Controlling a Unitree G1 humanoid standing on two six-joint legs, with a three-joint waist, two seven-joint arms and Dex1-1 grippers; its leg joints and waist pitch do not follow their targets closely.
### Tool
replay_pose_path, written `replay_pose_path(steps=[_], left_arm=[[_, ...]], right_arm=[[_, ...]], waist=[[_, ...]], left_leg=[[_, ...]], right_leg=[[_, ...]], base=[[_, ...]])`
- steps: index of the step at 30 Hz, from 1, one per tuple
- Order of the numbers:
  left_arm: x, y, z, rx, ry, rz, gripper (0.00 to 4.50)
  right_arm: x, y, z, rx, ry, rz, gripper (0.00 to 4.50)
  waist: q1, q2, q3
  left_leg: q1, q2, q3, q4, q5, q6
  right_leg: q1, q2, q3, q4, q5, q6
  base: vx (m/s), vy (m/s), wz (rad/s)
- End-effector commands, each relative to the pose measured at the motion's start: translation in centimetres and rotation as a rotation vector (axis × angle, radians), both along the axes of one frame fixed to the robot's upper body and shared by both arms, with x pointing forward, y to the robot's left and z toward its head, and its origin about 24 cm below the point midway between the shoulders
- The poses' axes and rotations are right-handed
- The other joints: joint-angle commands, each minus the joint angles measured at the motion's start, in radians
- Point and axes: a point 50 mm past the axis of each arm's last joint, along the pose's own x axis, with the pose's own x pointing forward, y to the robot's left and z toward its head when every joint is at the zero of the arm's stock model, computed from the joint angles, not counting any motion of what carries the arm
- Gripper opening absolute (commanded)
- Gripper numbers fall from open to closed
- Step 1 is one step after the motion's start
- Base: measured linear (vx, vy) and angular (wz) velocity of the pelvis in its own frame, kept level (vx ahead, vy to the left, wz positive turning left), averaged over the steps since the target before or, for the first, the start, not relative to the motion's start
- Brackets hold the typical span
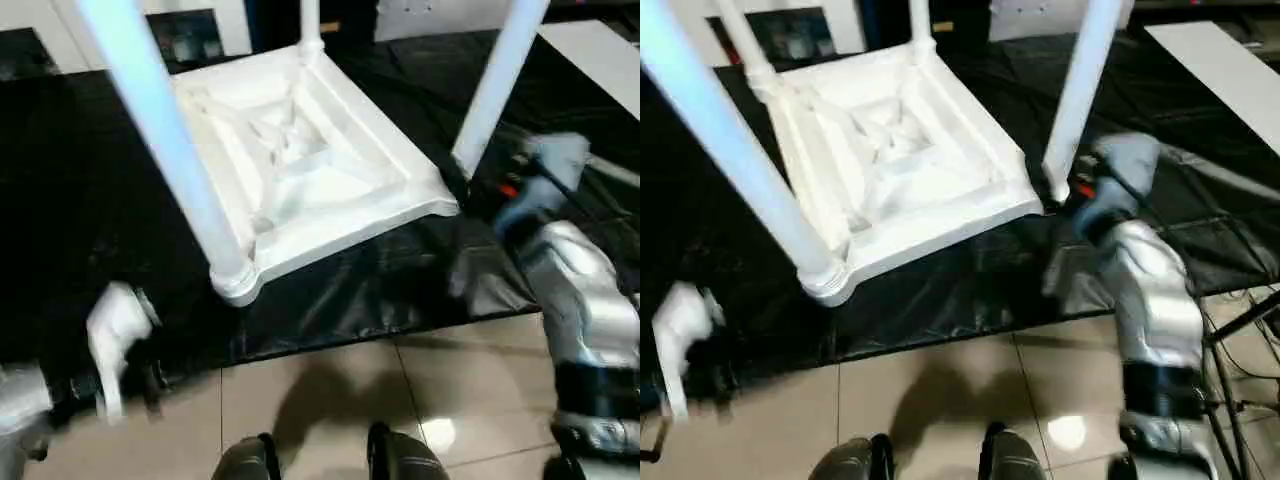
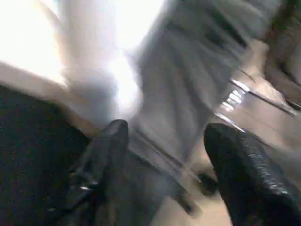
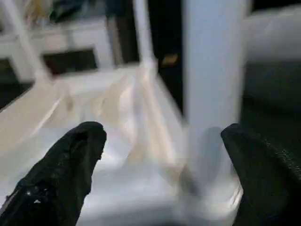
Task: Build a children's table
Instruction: Rotate leg to tighten, then rotate table base
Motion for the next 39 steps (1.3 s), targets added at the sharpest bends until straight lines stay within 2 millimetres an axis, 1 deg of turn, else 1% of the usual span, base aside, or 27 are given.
replay_pose_path(steps=[1, 2, 3, 4, 6, 7, 8, 11, 13, 15, 17, 18, 19, 20, 22, 24, 25, 26, 27, 28, 29, 30, 32, 35, 36, 38, 39], left_arm=[[0.4, 0.3, 0.3, -0.024, -0.023, 0.028, 3.32], [0.4, 0.3, 0.3, -0.024, -0.023, 0.028, 3.41], [1.0, -0.3, 0.8, -0.071, -0.04, 0.0, 3.44], [1.0, -0.4, 0.8, -0.073, -0.04, 0.0, 3.49], [2.4, -1.5, 1.4, -0.136, -0.071, -0.025, 3.74], [2.8, -1.8, 1.5, -0.148, -0.076, -0.031, 3.83], [3.1, -2.2, 1.6, -0.163, -0.08, -0.041, 3.87], [4.0, -3.7, 1.7, -0.215, -0.085, -0.083, 4.17], [4.4, -5.0, 1.7, -0.238, -0.084, -0.132, 4.31], [4.4, -6.2, 1.7, -0.268, -0.07, -0.196, 4.44], [3.7, -8.6, 1.8, -0.319, -0.03, -0.331, 4.44], [3.5, -9.0, 1.9, -0.325, -0.024, -0.353, 4.44], [3.0, -10.7, 1.9, -0.356, -0.001, -0.424, 4.44], [3.0, -10.7, 1.9, -0.356, -0.001, -0.424, 4.44], [2.9, -13.3, 1.8, -0.384, -0.001, -0.48, 4.44], [3.3, -14.4, 1.8, -0.385, -0.02, -0.49, 4.44], [3.4, -14.8, 1.8, -0.389, -0.024, -0.495, 4.44], [3.8, -15.9, 1.9, -0.392, -0.042, -0.499, 4.44], [4.2, -16.7, 1.9, -0.39, -0.059, -0.494, 4.44], [4.2, -16.7, 1.9, -0.39, -0.059, -0.494, 4.44], [5.2, -17.4, 1.9, -0.372, -0.086, -0.446, 4.44], [5.6, -17.7, 1.9, -0.364, -0.1, -0.428, 4.44], [6.2, -17.8, 1.8, -0.353, -0.109, -0.392, 4.44], [8.0, -17.9, 1.5, -0.295, -0.149, -0.296, 4.44], [8.6, -18.0, 1.6, -0.278, -0.175, -0.276, 4.44], [9.1, -18.2, 1.6, -0.275, -0.194, -0.262, 4.44], [9.5, -18.5, 1.6, -0.271, -0.217, -0.263, 4.44]], right_arm=[[-0.9, 1.9, -1.2, -0.041, 0.064, 0.108, 4.5], [-0.9, 1.9, -1.2, -0.041, 0.064, 0.108, 4.5], [-1.5, 2.6, -2.9, -0.074, 0.148, 0.137, 4.5], [-1.6, 2.6, -2.9, -0.075, 0.15, 0.137, 4.5], [-2.1, 3.6, -5.4, -0.138, 0.254, 0.12, 4.5], [-1.9, 3.7, -5.7, -0.151, 0.26, 0.1, 4.5], [-1.7, 3.8, -6.0, -0.158, 0.269, 0.079, 4.5], [-0.8, 3.9, -6.6, -0.2, 0.286, 0.028, 4.5], [0.0, 4.1, -6.9, -0.221, 0.284, 0.008, 4.5], [0.8, 4.4, -6.8, -0.208, 0.275, -0.003, 4.5], [2.1, 4.6, -6.3, -0.188, 0.251, -0.037, 4.5], [2.3, 4.6, -6.2, -0.189, 0.247, -0.045, 4.5], [2.8, 4.7, -5.8, -0.186, 0.23, -0.051, 4.5], [2.8, 4.7, -5.8, -0.186, 0.23, -0.051, 4.5], [3.4, 4.7, -5.0, -0.183, 0.208, -0.055, 4.5], [3.5, 4.8, -4.7, -0.188, 0.194, -0.051, 4.5], [3.7, 4.8, -4.7, -0.188, 0.189, -0.05, 4.5], [3.9, 4.8, -4.6, -0.193, 0.182, -0.044, 4.5], [4.0, 4.8, -4.6, -0.2, 0.179, -0.04, 4.5], [4.0, 4.8, -4.6, -0.2, 0.179, -0.04, 4.5], [4.1, 4.9, -4.6, -0.206, 0.175, -0.04, 4.5], [4.2, 4.9, -4.6, -0.208, 0.174, -0.042, 4.5], [4.3, 4.9, -4.6, -0.207, 0.172, -0.045, 4.5], [4.5, 4.9, -4.6, -0.204, 0.165, -0.065, 4.5], [4.5, 4.7, -4.6, -0.2, 0.161, -0.075, 4.5], [4.5, 4.1, -4.6, -0.193, 0.156, -0.101, 4.5], [4.3, 3.3, -4.8, -0.184, 0.153, -0.13, 4.5]], waist=[[-0.005, -0.001, -0.075], [-0.006, -0.003, -0.077], [-0.016, -0.007, -0.082], [-0.018, -0.006, -0.08], [-0.018, -0.004, -0.086], [-0.016, -0.003, -0.086], [-0.016, -0.003, -0.087], [-0.016, -0.011, -0.09], [-0.016, -0.011, -0.092], [-0.017, -0.011, -0.092], [-0.016, -0.013, -0.095], [-0.016, -0.014, -0.094], [-0.017, -0.016, -0.094], [-0.019, -0.018, -0.096], [-0.023, -0.022, -0.097], [-0.022, -0.023, -0.099], [-0.022, -0.025, -0.098], [-0.024, -0.022, -0.098], [-0.025, -0.016, -0.099], [-0.029, -0.022, -0.098], [-0.029, -0.023, -0.098], [-0.032, -0.021, -0.097], [-0.032, -0.023, -0.1], [-0.04, -0.019, -0.1], [-0.04, -0.018, -0.101], [-0.039, -0.018, -0.102], [-0.039, -0.013, -0.105]], left_leg=[[0.02, 0.03, -0.015, -0.088, -0.313, 0.037], [0.018, 0.03, -0.016, -0.087, -0.298, 0.043], [0.003, 0.029, -0.02, -0.086, -0.263, 0.051], [0.008, 0.03, -0.016, -0.085, -0.263, 0.052], [0.019, 0.028, -0.008, -0.077, -0.232, 0.058], [0.024, 0.028, -0.007, -0.075, -0.229, 0.058], [0.017, 0.028, -0.007, -0.075, -0.215, 0.059], [0.015, 0.027, -0.007, -0.071, -0.206, 0.055], [0.014, 0.024, -0.006, -0.068, -0.197, 0.056], [0.016, 0.027, -0.005, -0.066, -0.203, 0.058], [0.014, 0.029, -0.007, -0.065, -0.185, 0.063], [0.013, 0.027, -0.004, -0.064, -0.182, 0.067], [0.012, 0.028, -0.006, -0.064, -0.175, 0.068], [0.007, 0.028, -0.008, -0.064, -0.161, 0.074], [0.009, 0.028, -0.004, -0.061, -0.151, 0.088], [0.008, 0.026, -0.003, -0.057, -0.137, 0.1], [0.002, 0.024, -0.003, -0.057, -0.136, 0.105], [0.001, 0.025, -0.004, -0.057, -0.138, 0.106], [0.006, 0.024, -0.003, -0.054, -0.149, 0.105], [0.0, 0.023, -0.002, -0.054, -0.151, 0.106], [0.001, 0.023, -0.003, -0.054, -0.156, 0.1], [0.003, 0.022, -0.002, -0.053, -0.171, 0.101], [-0.001, 0.022, -0.005, -0.052, -0.163, 0.096], [0.004, 0.021, -0.004, -0.051, -0.18, 0.101], [0.003, 0.021, -0.006, -0.052, -0.18, 0.103], [0.006, 0.024, -0.006, -0.051, -0.195, 0.096], [0.005, 0.024, -0.006, -0.051, -0.194, 0.098]], right_leg=[[0.046, -0.034, 0.037, -0.062, -0.448, -0.126], [0.048, -0.035, 0.037, -0.057, -0.429, -0.138], [0.06, -0.038, 0.036, -0.05, -0.406, -0.151], [0.054, -0.038, 0.038, -0.055, -0.412, -0.153], [0.046, -0.035, 0.042, -0.055, -0.376, -0.187], [0.042, -0.035, 0.043, -0.055, -0.365, -0.195], [0.047, -0.036, 0.043, -0.049, -0.336, -0.209], [0.051, -0.035, 0.042, -0.043, -0.316, -0.223], [0.054, -0.037, 0.044, -0.041, -0.315, -0.224], [0.052, -0.04, 0.044, -0.041, -0.326, -0.228], [0.055, -0.04, 0.044, -0.033, -0.295, -0.244], [0.057, -0.037, 0.043, -0.036, -0.291, -0.242], [0.058, -0.037, 0.043, -0.033, -0.282, -0.243], [0.063, -0.037, 0.042, -0.029, -0.266, -0.248], [0.062, -0.035, 0.043, -0.032, -0.253, -0.249], [0.063, -0.034, 0.043, -0.031, -0.245, -0.25], [0.067, -0.035, 0.041, -0.033, -0.257, -0.243], [0.068, -0.037, 0.041, -0.033, -0.265, -0.241], [0.065, -0.036, 0.04, -0.038, -0.289, -0.233], [0.067, -0.035, 0.039, -0.041, -0.293, -0.232], [0.069, -0.035, 0.038, -0.041, -0.303, -0.226], [0.065, -0.031, 0.036, -0.047, -0.327, -0.215], [0.07, -0.033, 0.035, -0.044, -0.317, -0.214], [0.065, -0.028, 0.032, -0.049, -0.318, -0.217], [0.067, -0.029, 0.031, -0.049, -0.318, -0.22], [0.067, -0.03, 0.03, -0.047, -0.316, -0.226], [0.068, -0.029, 0.029, -0.049, -0.305, -0.231]], base=[[0.0, 0.0, 0.0], [0.0, 0.0, 0.0], [0.0, 0.0, 0.0], [0.0, 0.0, 0.0], [0.0, 0.0, 0.0], [0.0, 0.0, 0.0], [0.0, 0.0, 0.0], [0.0, 0.0, 0.0], [0.0, 0.0, 0.0], [0.0, 0.0, 0.0], [0.0, 0.0, 0.0], [0.0, 0.0, 0.0], [0.0, 0.0, 0.0], [0.0, 0.0, 0.0], [0.0, 0.0, 0.0], [0.0, 0.0, 0.0], [0.0, 0.0, 0.0], [0.0, 0.0, 0.0], [0.0, 0.0, 0.0], [0.0, 0.0, 0.0], [0.0, 0.0, 0.0], [0.0, 0.0, 0.0], [0.0, 0.0, 0.0], [0.0, 0.0, 0.0], [0.0, 0.0, 0.0], [0.0, 0.0, 0.0], [0.0, 0.0, 0.0]])
